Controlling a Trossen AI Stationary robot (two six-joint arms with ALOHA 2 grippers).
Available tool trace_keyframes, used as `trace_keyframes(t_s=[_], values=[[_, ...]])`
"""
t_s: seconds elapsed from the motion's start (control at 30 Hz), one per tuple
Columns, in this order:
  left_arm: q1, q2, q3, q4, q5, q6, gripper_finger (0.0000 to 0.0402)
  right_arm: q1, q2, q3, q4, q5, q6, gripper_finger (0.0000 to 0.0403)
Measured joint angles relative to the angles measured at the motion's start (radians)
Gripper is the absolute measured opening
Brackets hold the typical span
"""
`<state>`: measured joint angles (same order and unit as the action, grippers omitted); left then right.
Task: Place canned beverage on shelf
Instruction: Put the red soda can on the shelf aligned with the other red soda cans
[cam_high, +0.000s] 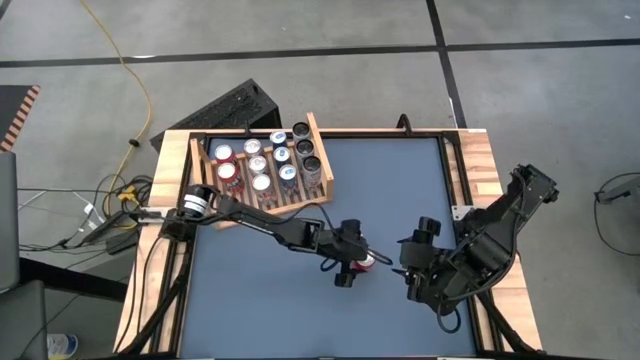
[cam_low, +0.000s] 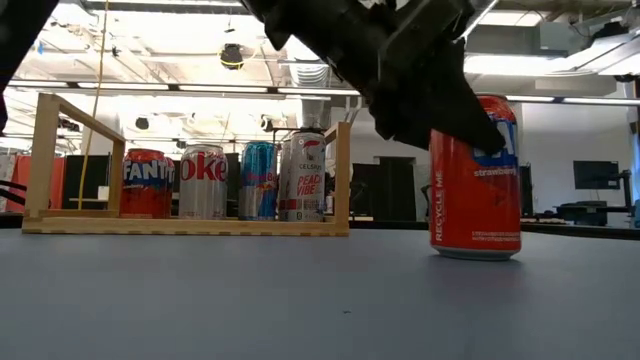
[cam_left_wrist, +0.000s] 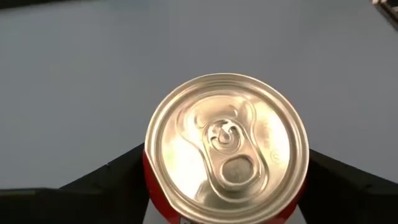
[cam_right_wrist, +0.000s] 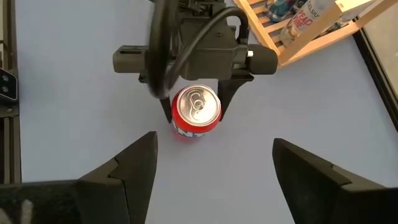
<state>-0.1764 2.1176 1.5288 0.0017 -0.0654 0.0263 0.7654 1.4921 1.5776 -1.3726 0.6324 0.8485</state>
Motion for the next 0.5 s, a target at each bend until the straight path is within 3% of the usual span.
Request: trace_keyframes(t_s=[0.07,0.23,0.33,0.4,0.5], values=[[0.000,-0.003,0.000,-0.014,-0.007,-0.005,0.0285,0.000,0.000,0.000,0.000,0.000,0.000,0.0291],[-0.002,-0.017,0.000,-0.043,-0.028,-0.005,0.0282,0.000,0.000,0.000,0.001,-0.001,0.001,0.0291],[-0.004,-0.038,0.002,-0.165,0.002,0.041,0.0282,0.000,0.000,0.000,0.000,-0.001,0.017,0.0291],[-0.008,-0.054,0.002,-0.266,0.033,0.081,0.0282,0.006,0.000,-0.007,0.008,-0.001,0.020,0.0291],[-0.013,-0.071,0.003,-0.362,0.162,0.166,0.0282,0.010,0.000,-0.039,0.031,0.011,0.011,0.0291]])
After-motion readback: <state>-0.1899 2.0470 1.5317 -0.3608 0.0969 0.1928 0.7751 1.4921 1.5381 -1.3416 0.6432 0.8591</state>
